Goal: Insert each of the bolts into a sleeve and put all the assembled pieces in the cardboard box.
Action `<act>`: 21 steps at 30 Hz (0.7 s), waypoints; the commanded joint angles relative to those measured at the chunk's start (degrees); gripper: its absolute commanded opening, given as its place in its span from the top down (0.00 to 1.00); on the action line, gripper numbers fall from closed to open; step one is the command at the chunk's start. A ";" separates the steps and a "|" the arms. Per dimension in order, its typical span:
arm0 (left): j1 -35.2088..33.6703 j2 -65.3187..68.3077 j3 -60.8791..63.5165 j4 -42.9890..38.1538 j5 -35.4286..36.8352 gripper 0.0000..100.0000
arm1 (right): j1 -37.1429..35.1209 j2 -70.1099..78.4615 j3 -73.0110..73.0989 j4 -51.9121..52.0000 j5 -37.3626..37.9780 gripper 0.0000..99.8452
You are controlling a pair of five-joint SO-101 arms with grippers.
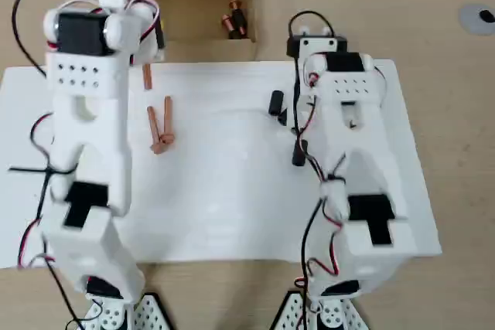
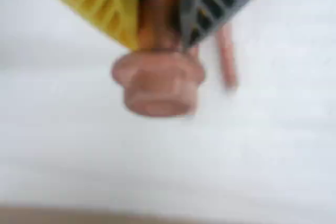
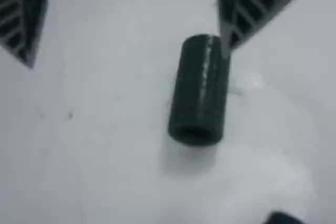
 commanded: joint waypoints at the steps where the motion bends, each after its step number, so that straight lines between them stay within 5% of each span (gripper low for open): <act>1: -0.53 -11.91 9.93 0.26 -1.76 0.99 | -0.22 7.34 -8.31 4.57 -1.32 0.73; 15: -0.79 -34.24 39.74 -7.21 -3.25 0.99 | -0.66 27.03 -19.82 8.70 -5.98 0.73; 21: -0.79 -42.33 46.15 -9.85 -6.51 0.99 | -0.13 33.71 -20.44 7.74 -6.95 0.86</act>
